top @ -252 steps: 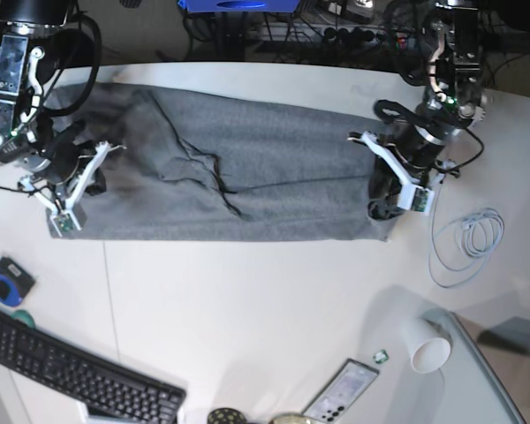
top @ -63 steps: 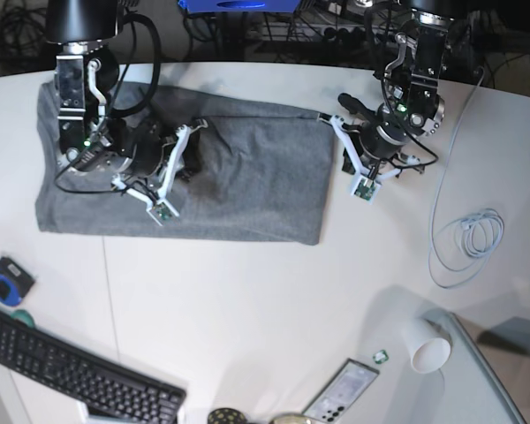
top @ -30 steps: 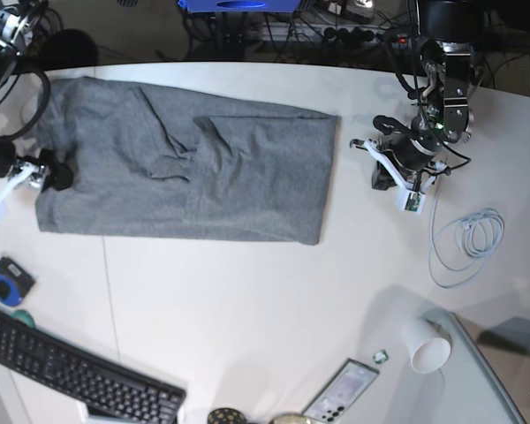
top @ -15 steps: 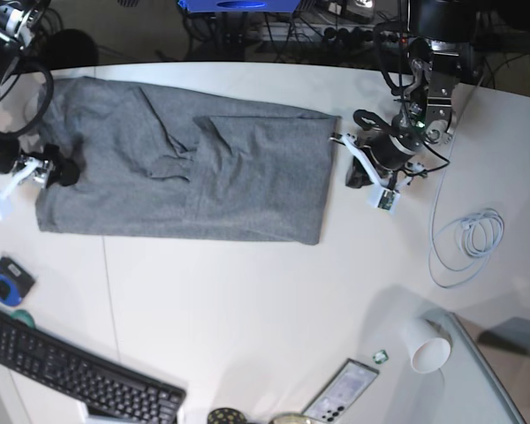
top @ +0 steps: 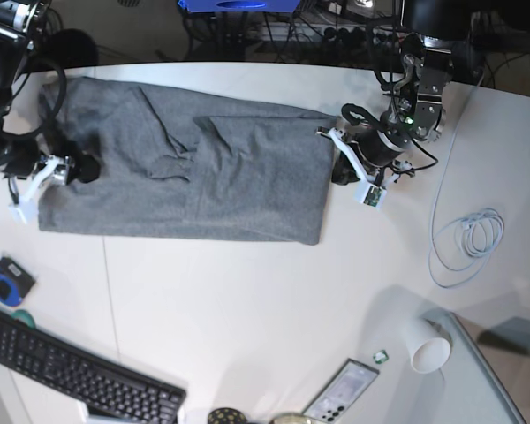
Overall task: Layout the t-shirt on the table in an organized manner, then fold the t-shirt properly
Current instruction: 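Grasp the folded edge with the left gripper and the other end with the right, then fold the right-held end over toward the left gripper, stacking the shirt, then press the right gripper on the folded stack and smooth it flat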
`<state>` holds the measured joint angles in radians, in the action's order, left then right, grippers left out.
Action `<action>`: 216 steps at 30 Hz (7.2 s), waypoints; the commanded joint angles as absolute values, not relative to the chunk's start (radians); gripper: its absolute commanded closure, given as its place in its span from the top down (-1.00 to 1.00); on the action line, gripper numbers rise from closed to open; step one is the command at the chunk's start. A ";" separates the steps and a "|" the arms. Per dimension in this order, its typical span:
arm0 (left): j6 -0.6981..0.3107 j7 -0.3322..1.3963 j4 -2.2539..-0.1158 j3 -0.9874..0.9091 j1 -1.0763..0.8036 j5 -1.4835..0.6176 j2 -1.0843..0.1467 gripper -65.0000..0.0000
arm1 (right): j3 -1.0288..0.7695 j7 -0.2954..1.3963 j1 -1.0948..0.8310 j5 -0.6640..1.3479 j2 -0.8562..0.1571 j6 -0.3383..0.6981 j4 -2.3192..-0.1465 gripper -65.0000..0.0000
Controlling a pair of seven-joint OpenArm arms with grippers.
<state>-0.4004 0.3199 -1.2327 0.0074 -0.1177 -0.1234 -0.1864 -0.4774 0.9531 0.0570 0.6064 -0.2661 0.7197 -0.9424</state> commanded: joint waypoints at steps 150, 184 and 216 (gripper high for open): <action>-0.561 0.512 -1.575 -0.619 -0.349 -0.119 -0.337 -1.00 | 0.661 1.053 0.150 0.499 -0.048 -0.312 -1.799 -0.22; -0.573 0.509 -1.575 -0.710 -0.372 -0.119 -0.315 -1.00 | 0.559 0.868 0.182 0.498 -0.002 -0.185 -1.423 -0.98; -0.573 0.509 -1.575 -0.653 -0.366 -0.119 -0.315 -1.00 | 0.513 0.929 -0.051 0.498 -0.236 -0.275 -1.664 -0.98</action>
